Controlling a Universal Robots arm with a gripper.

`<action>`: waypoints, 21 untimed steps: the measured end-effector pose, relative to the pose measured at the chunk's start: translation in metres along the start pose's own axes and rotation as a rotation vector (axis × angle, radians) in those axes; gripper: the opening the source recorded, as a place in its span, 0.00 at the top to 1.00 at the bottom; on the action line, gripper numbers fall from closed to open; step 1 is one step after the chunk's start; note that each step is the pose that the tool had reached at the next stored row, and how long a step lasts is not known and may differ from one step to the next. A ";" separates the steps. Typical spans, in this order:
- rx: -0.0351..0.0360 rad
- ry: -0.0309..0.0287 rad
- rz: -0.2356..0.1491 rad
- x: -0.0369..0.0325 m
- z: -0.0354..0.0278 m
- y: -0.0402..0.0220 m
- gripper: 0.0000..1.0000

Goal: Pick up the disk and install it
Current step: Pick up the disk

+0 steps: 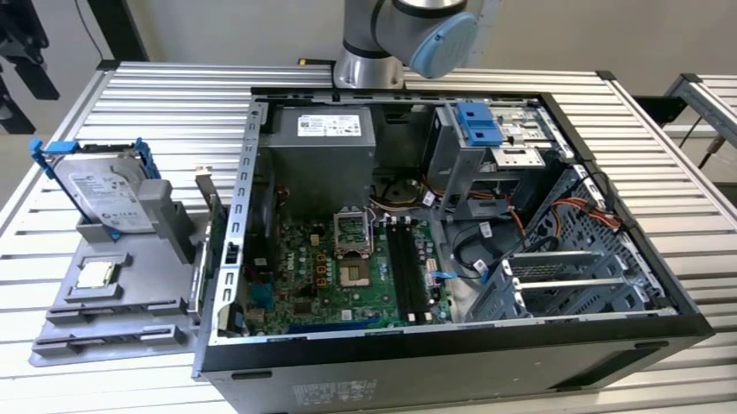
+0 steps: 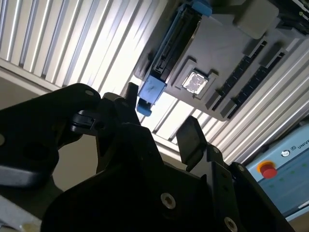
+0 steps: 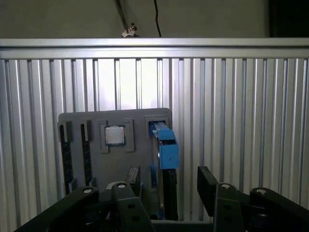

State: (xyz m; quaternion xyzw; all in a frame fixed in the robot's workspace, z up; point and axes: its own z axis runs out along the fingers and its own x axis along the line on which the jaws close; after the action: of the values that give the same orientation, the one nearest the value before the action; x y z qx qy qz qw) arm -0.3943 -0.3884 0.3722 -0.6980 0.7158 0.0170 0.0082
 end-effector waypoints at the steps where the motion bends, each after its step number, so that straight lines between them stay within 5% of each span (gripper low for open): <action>1: -0.0001 0.0000 0.000 0.0001 0.0018 -0.0001 0.00; 21: -0.0027 0.0013 -0.064 0.0011 0.0337 0.0014 0.00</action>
State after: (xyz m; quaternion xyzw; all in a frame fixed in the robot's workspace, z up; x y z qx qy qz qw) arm -0.3961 -0.3882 0.3385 -0.7204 0.6933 0.0172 0.0074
